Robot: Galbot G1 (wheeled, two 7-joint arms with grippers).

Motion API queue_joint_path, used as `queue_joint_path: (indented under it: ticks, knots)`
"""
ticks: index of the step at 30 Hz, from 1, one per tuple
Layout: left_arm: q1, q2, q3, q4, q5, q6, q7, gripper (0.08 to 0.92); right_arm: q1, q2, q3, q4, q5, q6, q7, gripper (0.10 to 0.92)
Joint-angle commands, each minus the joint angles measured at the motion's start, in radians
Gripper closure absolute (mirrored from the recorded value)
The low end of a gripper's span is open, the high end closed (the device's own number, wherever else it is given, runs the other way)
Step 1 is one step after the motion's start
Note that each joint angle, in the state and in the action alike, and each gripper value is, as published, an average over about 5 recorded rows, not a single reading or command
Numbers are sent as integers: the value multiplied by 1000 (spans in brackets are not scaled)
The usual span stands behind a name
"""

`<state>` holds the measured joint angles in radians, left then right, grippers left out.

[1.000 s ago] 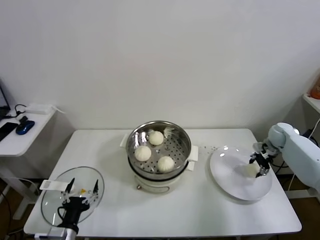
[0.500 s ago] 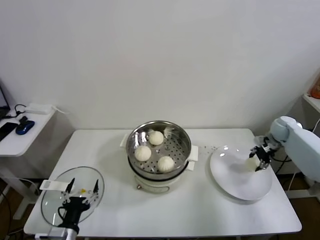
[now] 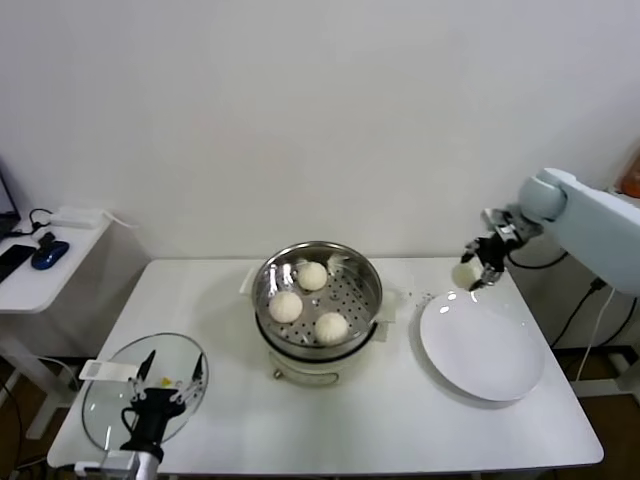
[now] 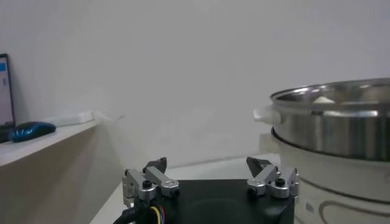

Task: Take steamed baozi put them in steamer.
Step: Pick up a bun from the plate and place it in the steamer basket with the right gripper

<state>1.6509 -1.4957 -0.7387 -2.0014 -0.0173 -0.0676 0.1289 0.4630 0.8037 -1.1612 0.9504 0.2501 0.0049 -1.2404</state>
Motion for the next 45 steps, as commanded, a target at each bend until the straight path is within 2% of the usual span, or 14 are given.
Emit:
queue_joint_path:
  ticks: [1,7,17,31,45]
  knots:
    - [-17,4,5,-15,4,4,4,177,399,201,-449,112,429,-104,9,380]
    - [-36,-7,8,-21,8,11,5,177,405,345,-486,115,533,-130,24,381]
    - [-34,-1,1,-24,-13,11,3,177,319,488,-463,70,551,-157,51,381]
    - [-38,10,-10,-23,-27,19,5,177,170,488,-426,-5,422,-168,70,381]
    - [-38,11,-10,-12,-28,18,4,177,111,510,-385,-82,354,-148,64,380]
